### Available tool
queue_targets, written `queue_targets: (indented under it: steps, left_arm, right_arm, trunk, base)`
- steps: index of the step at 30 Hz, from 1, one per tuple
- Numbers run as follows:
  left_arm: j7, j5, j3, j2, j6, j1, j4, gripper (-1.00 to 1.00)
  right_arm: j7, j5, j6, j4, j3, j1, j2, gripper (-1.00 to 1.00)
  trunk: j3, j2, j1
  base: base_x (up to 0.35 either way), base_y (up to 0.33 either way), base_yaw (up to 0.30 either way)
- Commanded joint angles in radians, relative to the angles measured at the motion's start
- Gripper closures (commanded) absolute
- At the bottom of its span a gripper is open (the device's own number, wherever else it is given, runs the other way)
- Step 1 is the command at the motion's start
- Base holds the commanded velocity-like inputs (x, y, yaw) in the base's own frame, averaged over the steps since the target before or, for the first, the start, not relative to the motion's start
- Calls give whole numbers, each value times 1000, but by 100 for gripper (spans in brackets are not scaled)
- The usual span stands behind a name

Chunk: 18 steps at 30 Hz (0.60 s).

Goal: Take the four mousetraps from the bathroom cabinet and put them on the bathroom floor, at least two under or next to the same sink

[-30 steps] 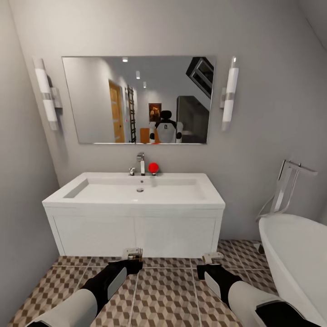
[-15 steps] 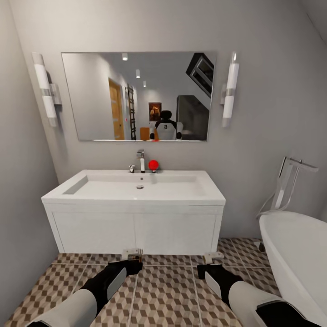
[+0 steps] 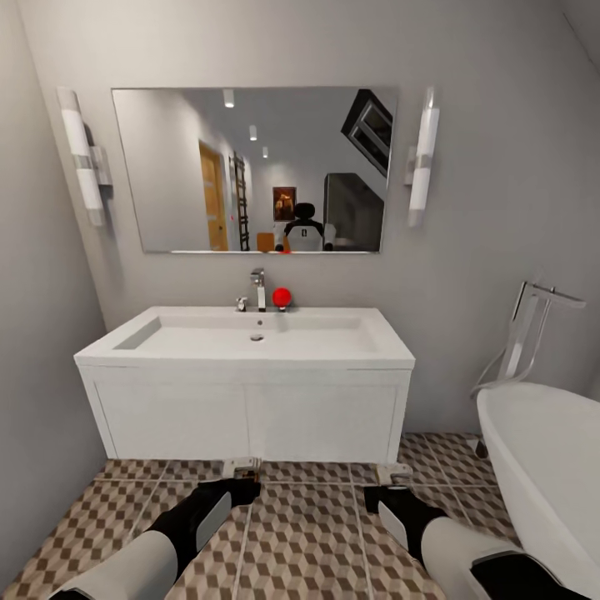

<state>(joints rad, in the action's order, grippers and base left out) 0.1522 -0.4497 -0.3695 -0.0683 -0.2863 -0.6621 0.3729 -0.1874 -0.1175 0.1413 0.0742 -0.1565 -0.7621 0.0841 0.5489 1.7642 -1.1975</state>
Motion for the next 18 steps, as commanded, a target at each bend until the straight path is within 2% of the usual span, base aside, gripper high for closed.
queue_targets:
  steps: [1,4,9,16,18]
  left_arm:
    - [10,-10,-8,1,-4,-1,1,100]
    - [11,-10,-9,1,-5,-1,-9,100]
    - [8,-10,-9,3,13,-1,-81,100]
    - [-5,-15,-9,5,94,-1,-174,100]
    - [-67,-15,-8,5,118,-1,-234,100]
  right_arm:
    - [-4,-11,-8,-8,-9,0,0,100]
    - [-4,-11,-35,-27,-9,0,0,100]
    - [-6,-11,-59,-56,-9,0,1,100]
    - [-5,-11,-105,-101,-9,11,8,100]
    - [-4,-10,-132,-106,-9,37,10,100]
  trunk:
    - [4,8,-4]
    - [14,29,-15]
    - [29,64,-35]
    - [51,113,-61]
    - [58,127,-69]
  base:
    - [0,0,0]
    - [0,0,0]
    - [0,0,0]
    - [0,0,0]
    - [0,0,0]
